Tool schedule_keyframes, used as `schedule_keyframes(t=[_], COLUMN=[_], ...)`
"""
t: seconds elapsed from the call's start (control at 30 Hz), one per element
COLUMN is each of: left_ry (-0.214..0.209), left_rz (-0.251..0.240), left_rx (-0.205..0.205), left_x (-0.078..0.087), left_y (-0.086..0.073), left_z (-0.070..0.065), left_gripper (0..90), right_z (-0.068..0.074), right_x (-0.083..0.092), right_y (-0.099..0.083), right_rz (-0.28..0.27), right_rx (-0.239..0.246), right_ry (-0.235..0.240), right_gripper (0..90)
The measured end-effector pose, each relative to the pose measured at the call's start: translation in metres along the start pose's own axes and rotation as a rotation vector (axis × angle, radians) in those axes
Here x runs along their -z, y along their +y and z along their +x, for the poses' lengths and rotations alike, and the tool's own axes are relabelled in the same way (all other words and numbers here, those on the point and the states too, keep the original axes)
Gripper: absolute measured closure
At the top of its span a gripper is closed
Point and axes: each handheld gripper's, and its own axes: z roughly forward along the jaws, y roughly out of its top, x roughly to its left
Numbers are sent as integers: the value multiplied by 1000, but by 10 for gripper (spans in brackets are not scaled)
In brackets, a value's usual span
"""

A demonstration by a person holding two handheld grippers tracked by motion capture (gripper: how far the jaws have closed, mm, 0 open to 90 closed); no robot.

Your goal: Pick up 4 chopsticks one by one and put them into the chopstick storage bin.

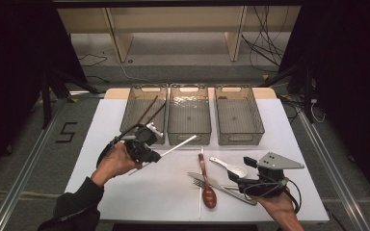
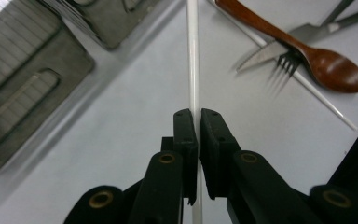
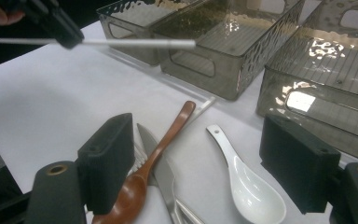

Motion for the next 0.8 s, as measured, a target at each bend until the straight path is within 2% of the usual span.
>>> schedule_keyframes(t=[0.1, 0.3, 0.63, 0.73, 0.8], left_ry=[8, 38, 89, 130, 135], left_rz=[-32, -64, -127, -151, -156], left_rx=[22, 63, 186, 212, 236], left_x=[10, 22, 34, 35, 34], left_y=[4, 9, 15, 15, 15], left_z=[11, 33, 82, 94, 102], left_gripper=[850, 850, 850, 849, 849], right_z=[0, 0, 0, 0, 0], right_x=[0, 0, 0, 0, 0], right_y=[0, 0, 0, 0, 0], right_rz=[0, 0, 0, 0, 0], right_rx=[0, -2, -1, -1, -2], right_ry=[0, 1, 1, 1, 2], right_gripper=[271, 271, 271, 271, 271])
